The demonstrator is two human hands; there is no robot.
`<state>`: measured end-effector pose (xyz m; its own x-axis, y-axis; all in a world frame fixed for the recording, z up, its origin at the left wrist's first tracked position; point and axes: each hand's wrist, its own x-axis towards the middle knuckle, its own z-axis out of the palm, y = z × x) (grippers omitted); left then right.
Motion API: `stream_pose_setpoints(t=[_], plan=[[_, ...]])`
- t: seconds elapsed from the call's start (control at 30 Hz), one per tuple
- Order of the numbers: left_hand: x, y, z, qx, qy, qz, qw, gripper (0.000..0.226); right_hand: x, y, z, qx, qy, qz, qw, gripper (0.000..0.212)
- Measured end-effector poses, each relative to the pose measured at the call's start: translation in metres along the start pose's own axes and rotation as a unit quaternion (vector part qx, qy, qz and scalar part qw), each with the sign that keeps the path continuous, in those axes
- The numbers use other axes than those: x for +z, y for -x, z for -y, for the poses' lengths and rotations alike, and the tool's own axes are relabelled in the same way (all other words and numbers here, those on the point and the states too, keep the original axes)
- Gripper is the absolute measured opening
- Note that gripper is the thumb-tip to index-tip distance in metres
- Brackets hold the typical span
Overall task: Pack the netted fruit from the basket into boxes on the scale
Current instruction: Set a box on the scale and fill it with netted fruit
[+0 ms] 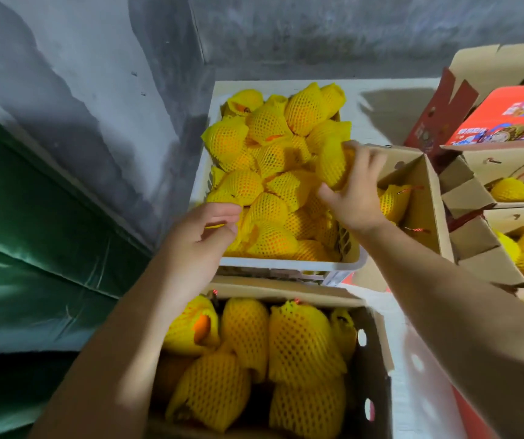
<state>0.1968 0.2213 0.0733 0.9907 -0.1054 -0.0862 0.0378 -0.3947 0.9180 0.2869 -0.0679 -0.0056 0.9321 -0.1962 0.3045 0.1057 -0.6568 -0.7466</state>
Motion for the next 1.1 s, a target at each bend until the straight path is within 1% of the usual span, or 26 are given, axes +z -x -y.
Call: stream_pose_setpoints(t=[0.07,0.1,0.17,0.2,0.23,0.3,0.33,0.37,0.4,0.43,0.5,0.53,0.57,0.6,0.63,0.67,0.7,0.73,0.83,0.9,1.0,1.1], plan=[[-0.009,0.023,-0.004,0.009,0.029,-0.035,0.999,0.025,-0.015,0.019,0.025,0.028,-0.083,-0.024,0.996,0.08],[-0.011,0.035,-0.008,0.009,0.053,-0.049,0.997,0.026,-0.023,0.029,0.042,0.046,-0.139,-0.02,0.989,0.078],[-0.013,0.06,-0.016,0.006,0.093,-0.066,0.993,0.028,-0.041,0.055,0.087,0.066,-0.245,-0.003,0.967,0.067],[-0.012,0.072,-0.02,0.001,0.108,-0.055,0.993,0.028,-0.048,0.071,0.113,0.066,-0.276,0.011,0.959,0.062],[-0.01,0.083,-0.025,-0.008,0.126,-0.027,0.992,0.027,-0.054,0.091,0.139,0.065,-0.294,0.03,0.953,0.058],[-0.006,0.103,-0.033,-0.028,0.193,0.038,0.98,0.025,-0.055,0.134,0.184,0.044,-0.307,0.075,0.948,0.059],[-0.007,0.111,-0.034,-0.041,0.24,0.056,0.968,0.025,-0.053,0.156,0.2,0.019,-0.294,0.093,0.951,0.06],[-0.01,0.119,-0.034,-0.052,0.281,0.059,0.956,0.026,-0.051,0.176,0.212,0.0,-0.284,0.1,0.954,0.06],[-0.017,0.128,-0.033,-0.056,0.297,0.053,0.952,0.028,-0.05,0.193,0.22,-0.005,-0.284,0.094,0.954,0.058],[-0.025,0.137,-0.028,-0.053,0.283,0.047,0.956,0.026,-0.049,0.206,0.226,-0.002,-0.291,0.078,0.953,0.054],[-0.045,0.156,-0.016,-0.037,0.201,0.033,0.978,0.019,-0.052,0.226,0.229,0.013,-0.287,0.035,0.957,0.048],[-0.056,0.166,-0.01,-0.032,0.167,0.019,0.985,0.021,-0.054,0.235,0.232,0.017,-0.27,0.018,0.962,0.047],[-0.065,0.173,-0.004,-0.034,0.152,0.0,0.988,0.024,-0.057,0.242,0.232,0.015,-0.231,0.012,0.973,0.048],[-0.074,0.183,0.001,-0.039,0.154,-0.02,0.987,0.025,-0.059,0.251,0.232,0.009,-0.161,0.026,0.987,0.05],[-0.08,0.191,0.007,-0.046,0.163,-0.037,0.985,0.025,-0.061,0.26,0.229,0.006,-0.069,0.058,0.996,0.053],[-0.086,0.2,0.011,-0.053,0.17,-0.046,0.983,0.025,-0.062,0.269,0.225,0.009,0.013,0.099,0.995,0.056],[-0.092,0.211,0.015,-0.057,0.171,-0.05,0.982,0.025,-0.063,0.28,0.224,0.012,0.062,0.131,0.989,0.058],[-0.096,0.223,0.019,-0.056,0.169,-0.051,0.983,0.025,-0.064,0.29,0.224,0.019,0.072,0.144,0.987,0.059],[-0.104,0.257,0.028,-0.052,0.167,-0.05,0.983,0.029,-0.069,0.319,0.232,0.049,0.05,0.107,0.992,0.056],[-0.108,0.275,0.033,-0.052,0.169,-0.048,0.983,0.033,-0.07,0.337,0.24,0.057,0.042,0.097,0.993,0.052],[-0.111,0.297,0.038,-0.047,0.171,-0.037,0.983,0.029,-0.066,0.369,0.254,0.065,0.006,0.102,0.993,0.047],[-0.113,0.315,0.041,-0.041,0.169,-0.022,0.985,0.024,-0.057,0.399,0.269,0.062,-0.006,0.127,0.99,0.045]])
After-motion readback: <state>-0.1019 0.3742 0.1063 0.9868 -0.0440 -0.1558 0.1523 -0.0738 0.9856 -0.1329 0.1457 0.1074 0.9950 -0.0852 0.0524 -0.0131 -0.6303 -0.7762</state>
